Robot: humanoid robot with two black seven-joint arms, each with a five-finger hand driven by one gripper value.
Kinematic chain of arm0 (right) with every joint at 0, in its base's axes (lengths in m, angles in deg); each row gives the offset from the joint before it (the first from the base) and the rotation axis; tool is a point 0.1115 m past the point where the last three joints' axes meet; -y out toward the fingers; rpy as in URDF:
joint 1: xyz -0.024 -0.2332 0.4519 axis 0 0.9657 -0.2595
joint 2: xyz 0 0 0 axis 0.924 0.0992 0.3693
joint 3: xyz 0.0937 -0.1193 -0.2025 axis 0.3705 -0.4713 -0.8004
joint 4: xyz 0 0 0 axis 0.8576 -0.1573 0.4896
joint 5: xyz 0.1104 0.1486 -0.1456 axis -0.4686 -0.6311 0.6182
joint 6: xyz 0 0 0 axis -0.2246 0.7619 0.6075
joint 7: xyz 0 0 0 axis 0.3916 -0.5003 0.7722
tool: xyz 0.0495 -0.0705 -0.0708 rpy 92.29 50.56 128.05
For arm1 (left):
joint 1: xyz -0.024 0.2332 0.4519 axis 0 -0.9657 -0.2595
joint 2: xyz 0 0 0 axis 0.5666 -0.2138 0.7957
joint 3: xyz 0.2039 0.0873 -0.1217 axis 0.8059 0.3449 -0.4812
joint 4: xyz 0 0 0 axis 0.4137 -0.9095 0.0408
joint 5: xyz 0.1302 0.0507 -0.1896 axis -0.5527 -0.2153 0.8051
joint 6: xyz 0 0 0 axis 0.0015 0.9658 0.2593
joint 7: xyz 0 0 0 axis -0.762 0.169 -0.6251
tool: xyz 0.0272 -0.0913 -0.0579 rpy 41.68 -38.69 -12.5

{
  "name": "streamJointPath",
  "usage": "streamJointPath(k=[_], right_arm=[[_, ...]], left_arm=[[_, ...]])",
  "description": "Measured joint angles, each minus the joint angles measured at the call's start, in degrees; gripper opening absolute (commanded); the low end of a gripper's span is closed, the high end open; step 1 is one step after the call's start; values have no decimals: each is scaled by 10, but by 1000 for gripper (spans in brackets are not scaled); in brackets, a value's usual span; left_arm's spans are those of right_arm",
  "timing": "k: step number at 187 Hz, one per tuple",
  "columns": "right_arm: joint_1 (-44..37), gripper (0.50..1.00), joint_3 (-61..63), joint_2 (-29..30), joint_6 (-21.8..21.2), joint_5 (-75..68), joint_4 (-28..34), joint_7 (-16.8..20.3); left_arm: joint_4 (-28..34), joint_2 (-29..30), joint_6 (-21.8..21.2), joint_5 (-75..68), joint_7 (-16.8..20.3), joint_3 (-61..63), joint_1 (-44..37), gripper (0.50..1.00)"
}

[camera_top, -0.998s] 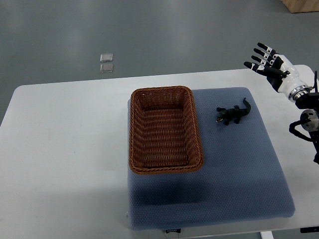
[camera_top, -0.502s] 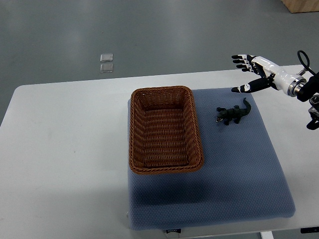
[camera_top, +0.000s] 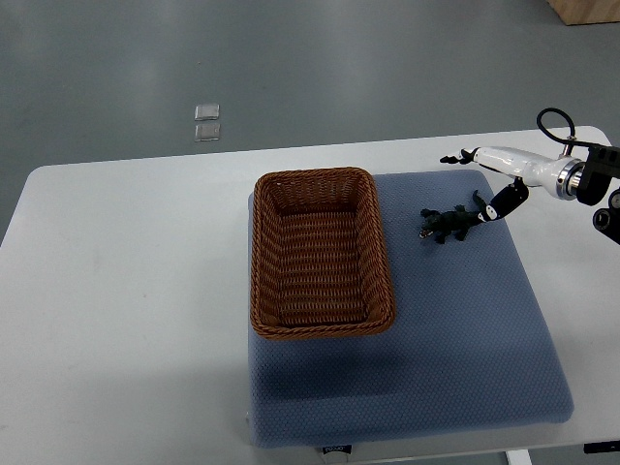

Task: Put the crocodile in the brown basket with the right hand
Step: 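Reach the right hand down over the dark green toy crocodile, then close the right hand's fingers around the crocodile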

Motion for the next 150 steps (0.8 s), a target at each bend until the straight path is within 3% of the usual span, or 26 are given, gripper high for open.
streamJointPath(k=[71, 150], right_arm=[[-18, 913, -64, 2, 27, 49, 0, 0], [-20, 829, -112, 17, 69, 62, -12, 2]], left_arm=[[0, 0, 0, 0, 0, 0, 0, 1000], [0, 0, 0, 0, 0, 0, 0, 1000]])
